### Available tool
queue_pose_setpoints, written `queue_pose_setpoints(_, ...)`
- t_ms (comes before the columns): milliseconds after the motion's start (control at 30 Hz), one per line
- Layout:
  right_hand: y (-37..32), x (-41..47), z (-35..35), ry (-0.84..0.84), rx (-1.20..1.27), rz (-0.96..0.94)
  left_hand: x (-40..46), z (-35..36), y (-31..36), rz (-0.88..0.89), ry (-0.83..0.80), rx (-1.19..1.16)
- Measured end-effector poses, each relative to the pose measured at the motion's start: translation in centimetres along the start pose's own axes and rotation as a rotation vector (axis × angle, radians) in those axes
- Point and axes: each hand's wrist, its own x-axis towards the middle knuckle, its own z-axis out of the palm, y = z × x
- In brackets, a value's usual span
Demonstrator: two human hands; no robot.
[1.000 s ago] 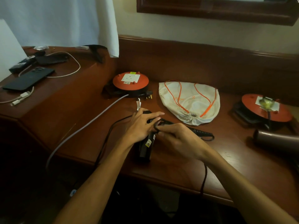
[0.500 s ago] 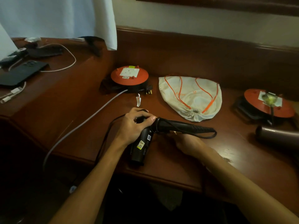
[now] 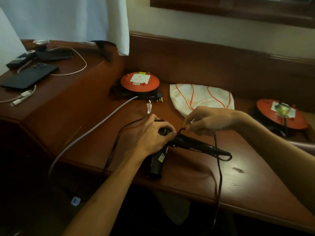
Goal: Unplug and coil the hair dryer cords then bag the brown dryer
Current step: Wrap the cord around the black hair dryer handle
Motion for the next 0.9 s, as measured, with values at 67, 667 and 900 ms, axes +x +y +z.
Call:
queue_pose_setpoints(67, -1.0, -1.3, 0.9, -0.094, -0.045, -0.020, -0.2, 0.3, -0.2, 0.002, 0.057, -0.032)
queue_pose_setpoints(667, -1.1, -4.8, 9.3, 0.027, -0.122, -0.128, -0.3, 1.3, -0.2, -0.102, 0.301, -0.038)
queue_pose_setpoints(900, 2.2, -1.9, 14.0, 0.213, -0.609, -0.012, -0.5, 0.9, -1.2, -0.092, 0.309, -0.119)
